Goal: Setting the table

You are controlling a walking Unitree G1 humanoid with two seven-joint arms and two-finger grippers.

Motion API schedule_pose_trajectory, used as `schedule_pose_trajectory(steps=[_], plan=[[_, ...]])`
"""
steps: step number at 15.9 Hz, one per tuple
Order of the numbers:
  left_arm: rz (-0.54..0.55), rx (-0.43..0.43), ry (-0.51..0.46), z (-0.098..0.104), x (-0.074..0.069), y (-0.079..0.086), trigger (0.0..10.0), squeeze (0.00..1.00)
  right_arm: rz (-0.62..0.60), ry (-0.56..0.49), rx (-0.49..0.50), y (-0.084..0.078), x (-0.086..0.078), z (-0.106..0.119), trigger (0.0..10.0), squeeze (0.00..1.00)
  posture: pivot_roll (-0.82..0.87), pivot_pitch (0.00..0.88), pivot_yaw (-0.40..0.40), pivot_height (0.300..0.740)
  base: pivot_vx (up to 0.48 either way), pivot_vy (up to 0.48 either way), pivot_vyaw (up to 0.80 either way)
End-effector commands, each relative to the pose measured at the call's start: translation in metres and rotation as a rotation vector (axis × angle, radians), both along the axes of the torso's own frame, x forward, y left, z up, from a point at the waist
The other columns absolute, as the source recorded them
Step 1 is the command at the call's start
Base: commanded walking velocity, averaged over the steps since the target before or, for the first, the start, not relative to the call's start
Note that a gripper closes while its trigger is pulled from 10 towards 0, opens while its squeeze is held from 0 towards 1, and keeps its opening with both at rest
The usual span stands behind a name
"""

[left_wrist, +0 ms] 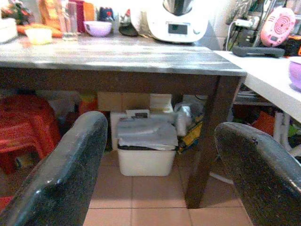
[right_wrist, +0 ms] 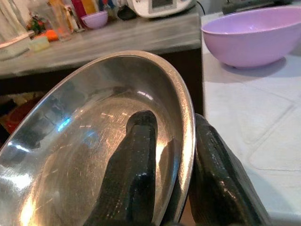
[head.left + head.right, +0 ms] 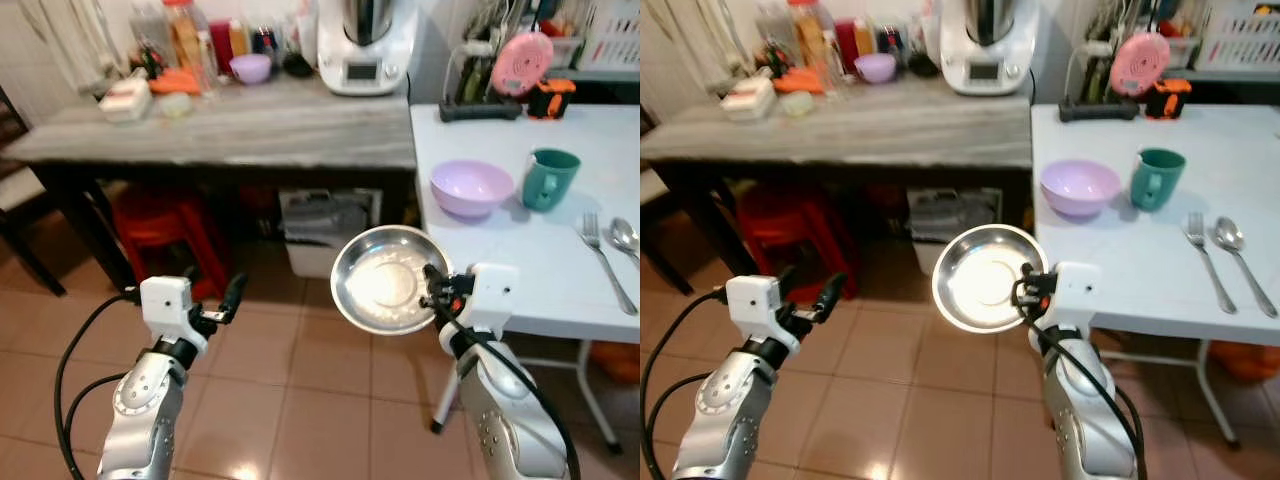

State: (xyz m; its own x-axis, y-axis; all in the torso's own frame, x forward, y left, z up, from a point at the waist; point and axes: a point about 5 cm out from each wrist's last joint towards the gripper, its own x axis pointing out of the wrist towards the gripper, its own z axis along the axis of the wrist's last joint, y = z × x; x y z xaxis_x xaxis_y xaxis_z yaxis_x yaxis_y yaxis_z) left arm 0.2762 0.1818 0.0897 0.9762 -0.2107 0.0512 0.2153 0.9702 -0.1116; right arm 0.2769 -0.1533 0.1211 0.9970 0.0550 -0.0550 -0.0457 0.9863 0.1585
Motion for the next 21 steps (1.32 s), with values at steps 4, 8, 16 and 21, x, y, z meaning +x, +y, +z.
schedule_pose_trajectory(steps=[4,8,16,21], plan=[[-0.007,0.003,0.008,-0.0032,-0.0003,-0.0034,10.0,0.00,-0.037,-0.021,-0.020,-0.0096,0.0000,0.0038,10.0,0.00,-0.01,0.000,0.075,0.740,0.000,0.410,0.00],[-0.007,0.003,0.011,-0.0040,-0.0001,-0.0038,10.0,0.00,-0.034,-0.029,-0.024,-0.0088,0.0002,0.0043,10.0,0.00,-0.01,0.000,0.074,0.740,0.000,0.411,0.00],[-0.010,0.021,-0.005,-0.0029,0.0022,-0.0045,10.0,0.00,-0.036,-0.041,-0.029,-0.0085,0.0022,0.0058,10.0,0.00,-0.01,0.000,0.076,0.740,0.000,0.309,0.00],[-0.043,0.017,-0.011,-0.0034,0.0012,-0.0054,10.0,0.00,-0.024,-0.056,-0.049,-0.0072,0.0020,0.0072,10.0,0.00,-0.01,0.000,0.076,0.740,0.116,0.000,0.00]])
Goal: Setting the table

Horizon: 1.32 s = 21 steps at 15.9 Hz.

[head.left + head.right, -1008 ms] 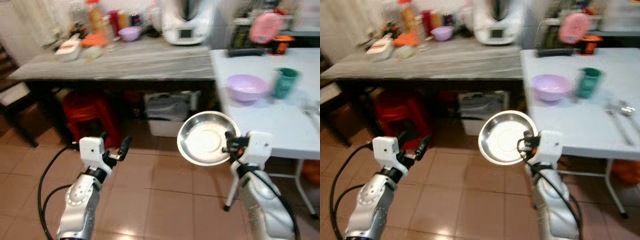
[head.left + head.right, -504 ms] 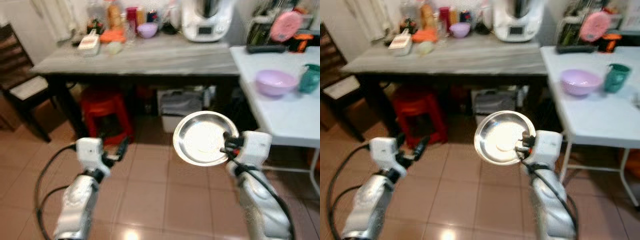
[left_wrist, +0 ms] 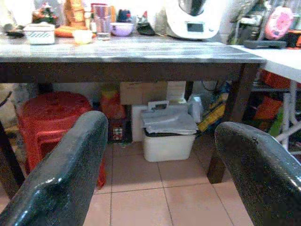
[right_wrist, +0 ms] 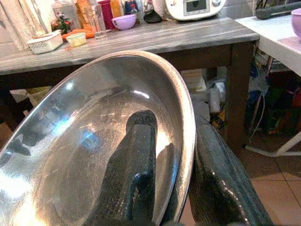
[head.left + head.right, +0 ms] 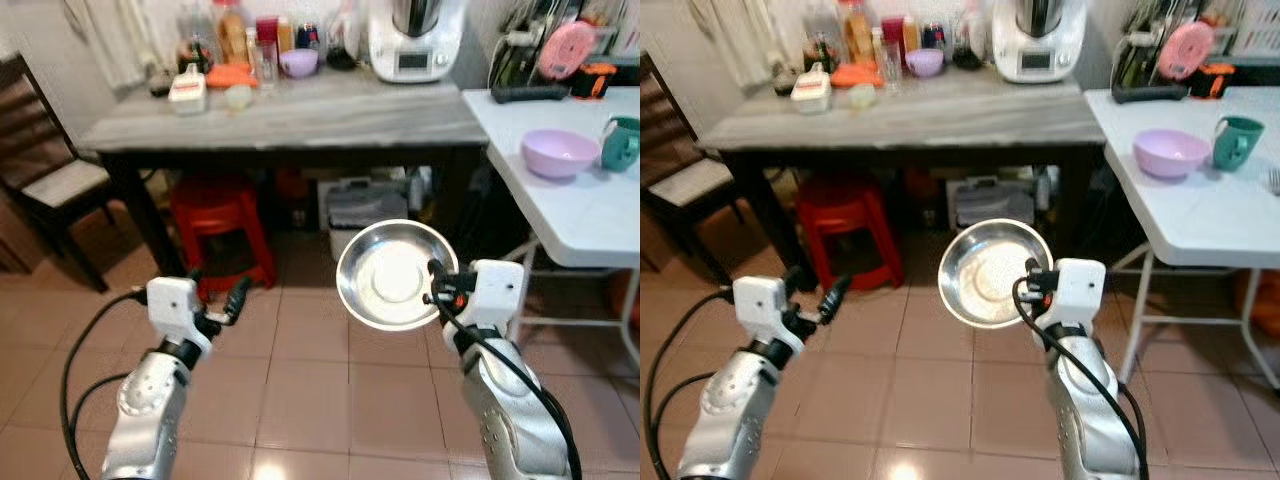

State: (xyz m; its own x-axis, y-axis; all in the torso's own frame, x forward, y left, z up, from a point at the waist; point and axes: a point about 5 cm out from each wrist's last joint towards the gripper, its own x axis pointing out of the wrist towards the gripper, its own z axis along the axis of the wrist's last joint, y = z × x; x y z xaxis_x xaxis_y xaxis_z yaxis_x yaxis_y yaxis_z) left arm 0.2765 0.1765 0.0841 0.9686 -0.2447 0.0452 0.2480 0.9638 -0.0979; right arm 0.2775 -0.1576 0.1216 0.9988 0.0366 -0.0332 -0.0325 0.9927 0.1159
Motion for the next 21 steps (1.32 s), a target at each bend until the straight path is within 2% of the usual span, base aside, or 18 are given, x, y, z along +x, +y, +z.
schedule_pose_trajectory(steps=[1,9,18,21], plan=[[-0.008,0.002,-0.014,0.0023,0.0012,0.0000,10.0,0.00,-0.008,-0.034,-0.009,-0.0030,0.0018,0.0070,10.0,0.00,-0.01,0.000,0.076,0.740,0.315,0.000,0.00],[0.049,0.044,-0.019,0.0008,0.0022,0.0085,10.0,0.00,-0.005,-0.042,-0.020,-0.0023,0.0032,0.0072,10.0,0.00,-0.01,0.000,0.077,0.740,0.341,0.000,0.00],[0.047,0.051,-0.025,0.0009,0.0042,0.0089,10.0,0.00,0.001,-0.052,-0.021,0.0003,0.0043,0.0078,10.0,0.00,0.00,0.000,0.082,0.740,0.358,0.000,0.47],[0.044,0.050,-0.026,0.0009,0.0044,0.0083,10.0,0.00,-0.004,-0.051,-0.017,0.0005,0.0043,0.0075,10.0,0.00,0.00,0.000,0.082,0.740,0.368,0.000,0.00]])
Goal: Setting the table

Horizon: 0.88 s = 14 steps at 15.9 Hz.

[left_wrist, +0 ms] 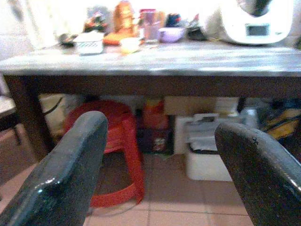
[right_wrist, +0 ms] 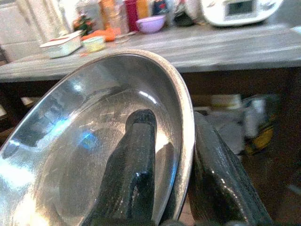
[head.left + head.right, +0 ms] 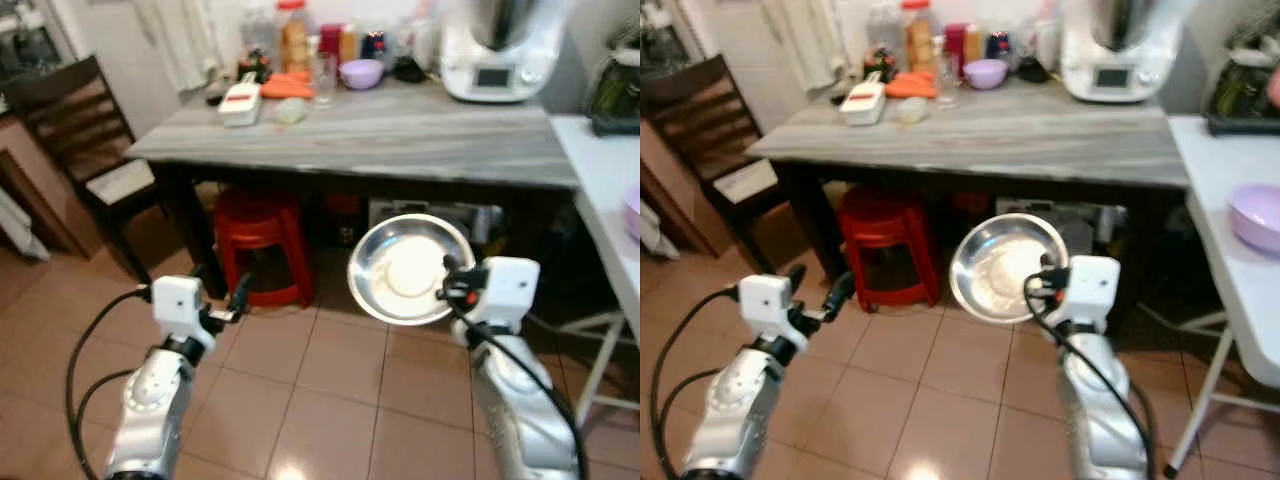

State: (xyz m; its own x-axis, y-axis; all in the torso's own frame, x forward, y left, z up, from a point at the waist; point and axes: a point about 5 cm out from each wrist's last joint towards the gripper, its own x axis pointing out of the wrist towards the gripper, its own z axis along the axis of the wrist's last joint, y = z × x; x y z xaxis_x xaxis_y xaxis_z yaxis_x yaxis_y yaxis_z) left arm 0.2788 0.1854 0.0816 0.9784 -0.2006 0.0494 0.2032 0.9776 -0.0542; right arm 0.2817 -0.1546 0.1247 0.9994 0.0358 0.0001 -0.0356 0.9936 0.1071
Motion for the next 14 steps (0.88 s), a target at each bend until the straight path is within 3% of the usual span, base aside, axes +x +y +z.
schedule_pose_trajectory(steps=[1,14], plan=[[-0.005,0.006,-0.012,0.0032,0.0020,-0.0017,10.0,0.00,-0.004,-0.019,-0.011,-0.0018,0.0002,0.0046,10.0,0.00,0.00,0.000,0.083,0.740,0.368,0.000,0.00],[-0.030,0.003,-0.022,0.0065,0.0038,-0.0080,10.0,0.00,-0.029,-0.014,0.012,-0.0006,0.0005,0.0016,10.0,0.00,0.00,0.000,0.098,0.740,0.380,0.000,0.00]])
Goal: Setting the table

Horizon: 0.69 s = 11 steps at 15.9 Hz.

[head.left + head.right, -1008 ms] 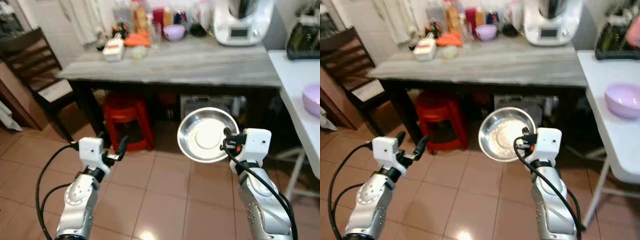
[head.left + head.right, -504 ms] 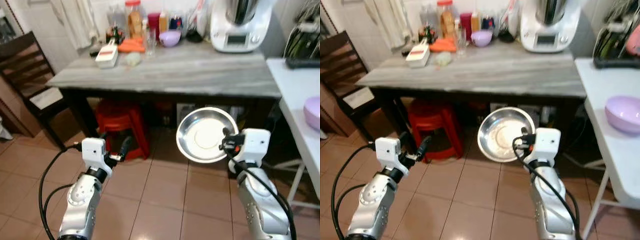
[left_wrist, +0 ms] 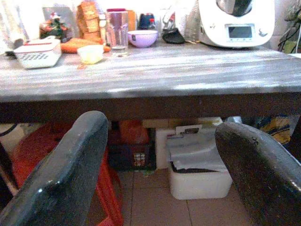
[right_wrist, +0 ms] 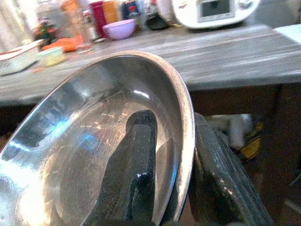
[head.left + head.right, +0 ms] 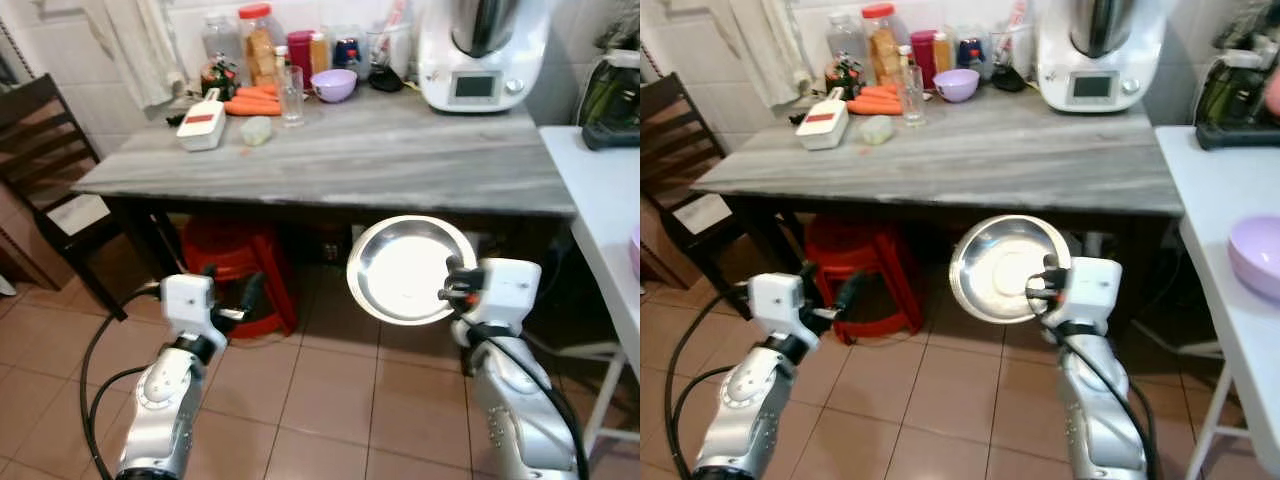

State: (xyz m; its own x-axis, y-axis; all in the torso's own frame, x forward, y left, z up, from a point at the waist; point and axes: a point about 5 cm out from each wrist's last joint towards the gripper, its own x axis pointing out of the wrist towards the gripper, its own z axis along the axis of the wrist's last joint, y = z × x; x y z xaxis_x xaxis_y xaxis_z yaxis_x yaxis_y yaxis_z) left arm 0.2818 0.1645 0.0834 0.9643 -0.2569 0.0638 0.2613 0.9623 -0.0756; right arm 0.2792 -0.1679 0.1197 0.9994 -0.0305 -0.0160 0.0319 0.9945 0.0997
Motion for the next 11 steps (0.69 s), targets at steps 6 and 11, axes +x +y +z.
schedule_pose_trajectory(steps=[6,11], plan=[[0.014,0.020,-0.018,0.0061,0.0036,0.0076,10.0,0.00,0.029,-0.040,0.012,0.0120,0.0039,0.0080,10.0,0.00,0.00,0.000,0.101,0.740,0.395,0.000,0.00],[0.009,0.015,-0.020,0.0071,0.0047,0.0058,10.0,0.00,0.020,-0.066,0.016,0.0132,0.0078,0.0133,10.0,0.00,0.00,0.000,0.103,0.740,0.396,0.000,0.00]])
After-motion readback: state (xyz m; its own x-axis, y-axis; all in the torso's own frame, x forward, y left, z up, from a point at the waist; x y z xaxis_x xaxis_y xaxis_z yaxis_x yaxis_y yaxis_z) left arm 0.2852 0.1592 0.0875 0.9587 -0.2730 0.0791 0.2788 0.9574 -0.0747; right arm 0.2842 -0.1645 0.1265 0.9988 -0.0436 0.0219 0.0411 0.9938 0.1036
